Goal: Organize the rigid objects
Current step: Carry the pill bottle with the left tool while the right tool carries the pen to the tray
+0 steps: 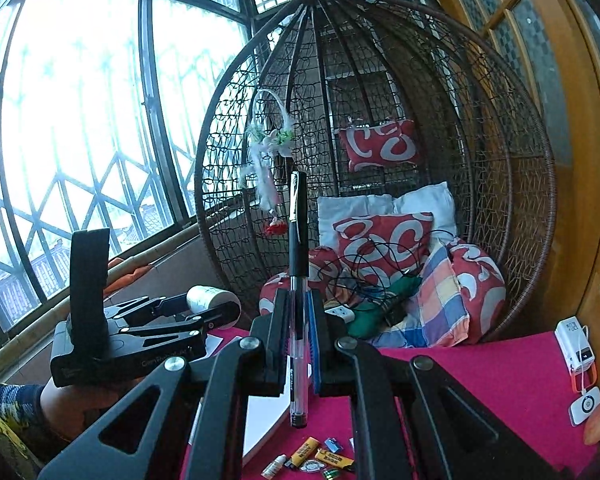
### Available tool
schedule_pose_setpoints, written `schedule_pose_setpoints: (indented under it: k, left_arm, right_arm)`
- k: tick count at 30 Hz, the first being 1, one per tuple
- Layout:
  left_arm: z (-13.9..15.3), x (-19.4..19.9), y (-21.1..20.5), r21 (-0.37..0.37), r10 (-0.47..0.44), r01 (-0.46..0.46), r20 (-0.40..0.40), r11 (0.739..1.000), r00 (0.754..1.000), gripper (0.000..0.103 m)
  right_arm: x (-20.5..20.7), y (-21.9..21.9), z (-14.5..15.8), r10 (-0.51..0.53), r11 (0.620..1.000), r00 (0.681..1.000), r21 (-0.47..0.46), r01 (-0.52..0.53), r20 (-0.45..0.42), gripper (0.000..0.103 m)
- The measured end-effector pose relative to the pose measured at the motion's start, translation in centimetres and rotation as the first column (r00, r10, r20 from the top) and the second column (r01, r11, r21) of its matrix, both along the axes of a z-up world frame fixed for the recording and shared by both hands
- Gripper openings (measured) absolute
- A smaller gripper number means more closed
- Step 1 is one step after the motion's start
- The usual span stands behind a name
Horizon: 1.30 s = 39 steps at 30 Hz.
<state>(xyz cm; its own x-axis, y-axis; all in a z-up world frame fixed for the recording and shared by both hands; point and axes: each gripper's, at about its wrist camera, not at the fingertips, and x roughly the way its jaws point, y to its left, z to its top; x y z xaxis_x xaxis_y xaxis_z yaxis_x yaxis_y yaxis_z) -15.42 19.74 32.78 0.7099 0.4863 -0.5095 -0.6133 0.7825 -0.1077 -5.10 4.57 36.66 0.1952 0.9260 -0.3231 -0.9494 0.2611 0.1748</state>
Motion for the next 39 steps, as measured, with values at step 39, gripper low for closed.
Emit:
schedule_pose_setpoints:
  k: [39]
  left_arm:
    - [-2.4, -11.4, 7.8, -0.054, 0.141, -0.142, -0.025, 0.988, 0.990, 0.060]
  right_arm:
    - [-8.9, 9.7, -1.4, 0.181, 0.981, 0.983, -0.073, -0.182, -0.010, 0.006]
